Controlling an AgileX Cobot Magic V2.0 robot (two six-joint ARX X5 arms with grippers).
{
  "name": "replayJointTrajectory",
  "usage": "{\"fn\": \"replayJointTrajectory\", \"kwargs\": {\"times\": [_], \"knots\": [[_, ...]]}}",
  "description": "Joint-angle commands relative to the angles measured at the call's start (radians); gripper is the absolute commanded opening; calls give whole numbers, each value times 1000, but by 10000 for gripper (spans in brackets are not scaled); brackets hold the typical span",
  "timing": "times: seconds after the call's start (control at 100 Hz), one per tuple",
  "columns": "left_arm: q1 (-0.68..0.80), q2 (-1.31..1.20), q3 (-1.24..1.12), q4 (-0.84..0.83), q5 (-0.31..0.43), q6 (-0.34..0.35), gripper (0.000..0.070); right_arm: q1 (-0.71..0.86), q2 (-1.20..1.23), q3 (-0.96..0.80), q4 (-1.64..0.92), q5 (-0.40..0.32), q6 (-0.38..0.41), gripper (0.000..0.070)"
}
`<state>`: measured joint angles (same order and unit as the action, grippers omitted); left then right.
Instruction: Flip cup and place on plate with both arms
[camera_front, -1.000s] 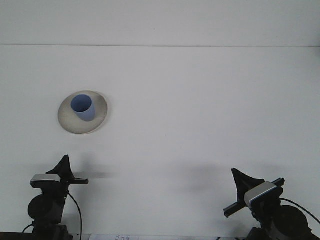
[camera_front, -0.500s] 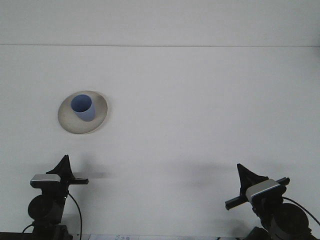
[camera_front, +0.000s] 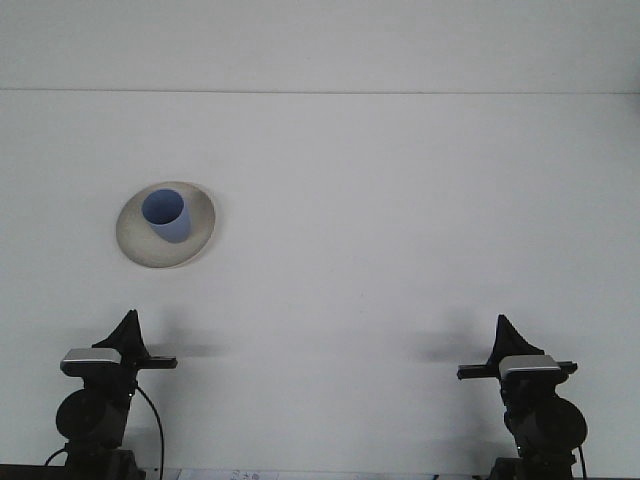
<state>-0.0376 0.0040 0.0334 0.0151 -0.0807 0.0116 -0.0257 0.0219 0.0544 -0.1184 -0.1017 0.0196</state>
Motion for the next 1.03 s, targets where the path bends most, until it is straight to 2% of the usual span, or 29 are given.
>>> {"fn": "replayJointTrajectory", "kwargs": {"times": [0.0,1.02], "knots": [[-1,-1,-19,13,-3,-5,15,-10,-22,-24,23,-3,16,7],[-1,-1,-19,14,-3,-5,15,-20,-21,-42,21,-3,32,7]]}}
